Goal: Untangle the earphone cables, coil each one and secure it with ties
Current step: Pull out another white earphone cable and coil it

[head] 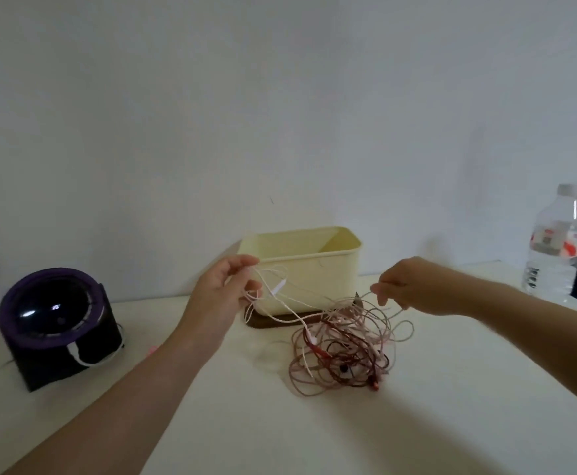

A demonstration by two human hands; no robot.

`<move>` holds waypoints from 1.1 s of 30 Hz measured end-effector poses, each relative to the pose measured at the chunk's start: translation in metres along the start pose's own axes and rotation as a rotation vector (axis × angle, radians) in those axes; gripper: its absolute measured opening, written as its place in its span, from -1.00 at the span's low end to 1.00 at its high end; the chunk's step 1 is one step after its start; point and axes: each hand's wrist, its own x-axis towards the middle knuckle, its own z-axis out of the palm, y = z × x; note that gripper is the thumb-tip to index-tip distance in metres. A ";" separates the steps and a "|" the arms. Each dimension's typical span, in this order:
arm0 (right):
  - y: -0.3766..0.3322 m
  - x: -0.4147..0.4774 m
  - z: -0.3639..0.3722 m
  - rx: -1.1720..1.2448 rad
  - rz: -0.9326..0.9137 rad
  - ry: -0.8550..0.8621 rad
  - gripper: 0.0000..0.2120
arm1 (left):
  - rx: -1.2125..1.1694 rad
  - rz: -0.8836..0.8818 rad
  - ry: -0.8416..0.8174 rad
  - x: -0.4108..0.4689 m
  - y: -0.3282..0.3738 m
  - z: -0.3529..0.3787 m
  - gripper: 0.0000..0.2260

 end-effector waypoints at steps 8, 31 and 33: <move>-0.026 0.023 -0.017 0.093 -0.084 0.215 -0.81 | 0.047 0.044 -0.097 0.032 0.053 0.011 -0.80; -0.110 0.066 -0.154 1.162 -0.066 0.528 -0.89 | 0.269 0.275 -0.182 0.081 0.137 0.052 -0.85; -0.106 0.068 -0.167 0.835 -0.094 0.659 -0.89 | 0.292 0.251 -0.202 0.085 0.140 0.054 -0.89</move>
